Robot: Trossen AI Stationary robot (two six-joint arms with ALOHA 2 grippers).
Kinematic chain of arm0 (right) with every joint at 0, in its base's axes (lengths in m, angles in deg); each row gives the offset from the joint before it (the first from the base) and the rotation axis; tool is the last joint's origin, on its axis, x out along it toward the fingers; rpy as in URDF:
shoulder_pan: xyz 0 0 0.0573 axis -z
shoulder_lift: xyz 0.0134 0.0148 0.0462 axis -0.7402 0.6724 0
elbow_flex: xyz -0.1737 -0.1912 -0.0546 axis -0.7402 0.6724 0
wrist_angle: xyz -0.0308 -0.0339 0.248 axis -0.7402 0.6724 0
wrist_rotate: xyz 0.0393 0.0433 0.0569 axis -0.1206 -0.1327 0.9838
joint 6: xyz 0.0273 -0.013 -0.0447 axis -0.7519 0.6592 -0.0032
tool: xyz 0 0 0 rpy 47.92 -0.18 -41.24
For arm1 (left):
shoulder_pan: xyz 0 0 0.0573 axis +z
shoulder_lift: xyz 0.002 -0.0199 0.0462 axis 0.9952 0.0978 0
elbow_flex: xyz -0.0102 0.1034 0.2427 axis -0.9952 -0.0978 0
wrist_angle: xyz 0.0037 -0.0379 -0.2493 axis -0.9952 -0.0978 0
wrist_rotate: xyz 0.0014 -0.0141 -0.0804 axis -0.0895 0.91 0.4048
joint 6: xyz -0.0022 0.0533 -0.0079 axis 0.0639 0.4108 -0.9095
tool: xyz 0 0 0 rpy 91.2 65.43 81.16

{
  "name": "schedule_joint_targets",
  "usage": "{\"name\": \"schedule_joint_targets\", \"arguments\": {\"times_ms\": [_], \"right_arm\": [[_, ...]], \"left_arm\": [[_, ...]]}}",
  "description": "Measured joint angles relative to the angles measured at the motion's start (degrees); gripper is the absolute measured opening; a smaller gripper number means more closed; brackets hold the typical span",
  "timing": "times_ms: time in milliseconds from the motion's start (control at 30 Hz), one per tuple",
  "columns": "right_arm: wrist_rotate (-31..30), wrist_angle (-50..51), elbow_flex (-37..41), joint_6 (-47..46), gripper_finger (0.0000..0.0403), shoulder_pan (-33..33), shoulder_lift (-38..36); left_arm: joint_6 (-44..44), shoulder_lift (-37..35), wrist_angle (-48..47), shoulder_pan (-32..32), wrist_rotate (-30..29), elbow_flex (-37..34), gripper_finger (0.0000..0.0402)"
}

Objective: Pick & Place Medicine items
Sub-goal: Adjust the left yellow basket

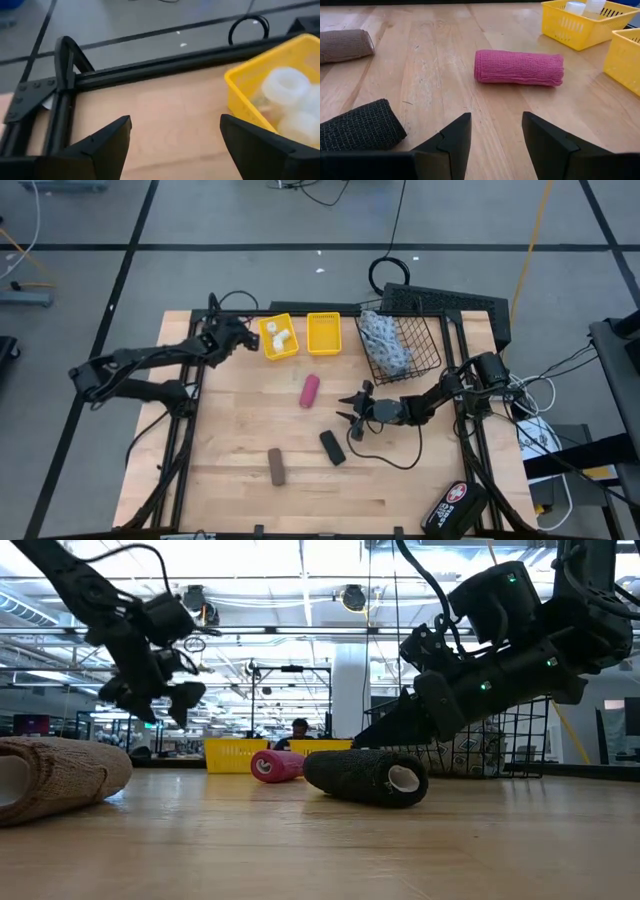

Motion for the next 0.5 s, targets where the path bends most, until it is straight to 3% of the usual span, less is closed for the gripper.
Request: {"name": "schedule_joint_targets", "arguments": {"times_ms": [233,500], "right_arm": [[0.00,0.02,0.00,0.00,0.0167,0.00,0.00],[0.02,0.04,0.00,0.02,0.0167,0.00,0.00]], "left_arm": [[-2.29,10.07,11.40,1.18,1.97,0.00,0.0308],[2.48,16.87,23.05,1.76,2.36,0.02,0.0304]]}}
